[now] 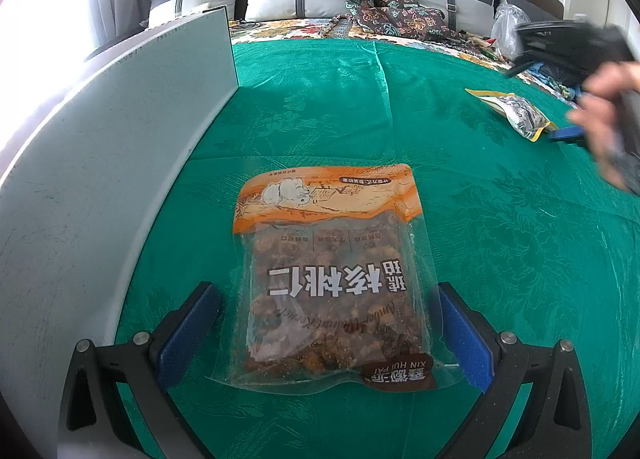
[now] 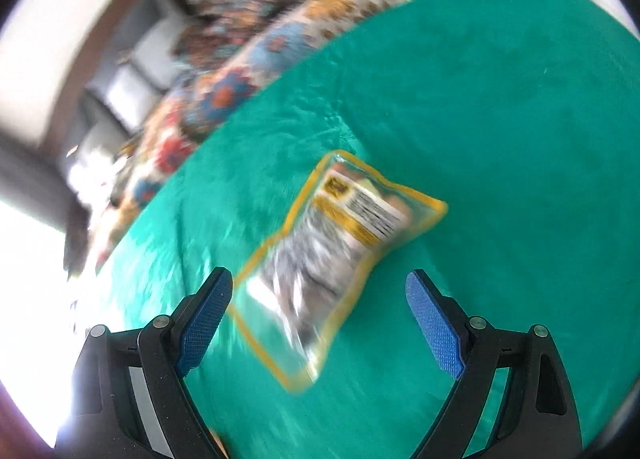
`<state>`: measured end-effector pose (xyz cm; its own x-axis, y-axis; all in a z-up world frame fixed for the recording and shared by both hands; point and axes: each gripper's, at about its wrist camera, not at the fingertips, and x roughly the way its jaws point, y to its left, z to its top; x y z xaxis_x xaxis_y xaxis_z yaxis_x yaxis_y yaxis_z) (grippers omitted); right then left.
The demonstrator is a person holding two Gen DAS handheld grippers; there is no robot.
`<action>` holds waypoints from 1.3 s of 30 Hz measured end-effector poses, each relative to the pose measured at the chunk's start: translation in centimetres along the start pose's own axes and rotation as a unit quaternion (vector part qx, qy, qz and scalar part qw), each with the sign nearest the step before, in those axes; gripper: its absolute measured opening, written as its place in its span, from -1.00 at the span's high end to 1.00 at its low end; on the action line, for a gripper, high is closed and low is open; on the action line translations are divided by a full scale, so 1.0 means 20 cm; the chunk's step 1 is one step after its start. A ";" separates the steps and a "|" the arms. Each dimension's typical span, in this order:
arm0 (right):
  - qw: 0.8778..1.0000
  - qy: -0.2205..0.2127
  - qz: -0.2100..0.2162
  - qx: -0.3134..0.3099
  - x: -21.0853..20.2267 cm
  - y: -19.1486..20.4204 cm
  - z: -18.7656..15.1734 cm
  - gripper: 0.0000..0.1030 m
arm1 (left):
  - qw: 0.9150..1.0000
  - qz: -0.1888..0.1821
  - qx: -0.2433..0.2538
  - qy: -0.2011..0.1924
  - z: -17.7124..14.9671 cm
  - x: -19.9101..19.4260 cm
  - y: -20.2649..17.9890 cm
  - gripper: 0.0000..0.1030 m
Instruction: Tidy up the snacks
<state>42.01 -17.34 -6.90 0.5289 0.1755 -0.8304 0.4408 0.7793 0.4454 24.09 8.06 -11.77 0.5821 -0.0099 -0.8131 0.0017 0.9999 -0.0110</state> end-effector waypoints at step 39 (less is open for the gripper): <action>0.885 -0.027 0.015 -0.465 -0.67 -0.62 -1.10 -0.74 | 1.000 0.000 0.000 0.000 0.00 0.01 0.00 -1.00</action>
<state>13.49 -16.11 -8.67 0.5750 0.1946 -0.7946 -0.3476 0.9374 -0.0219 24.14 8.13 -11.87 0.5825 -0.0090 -0.8128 0.0011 0.9999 -0.0103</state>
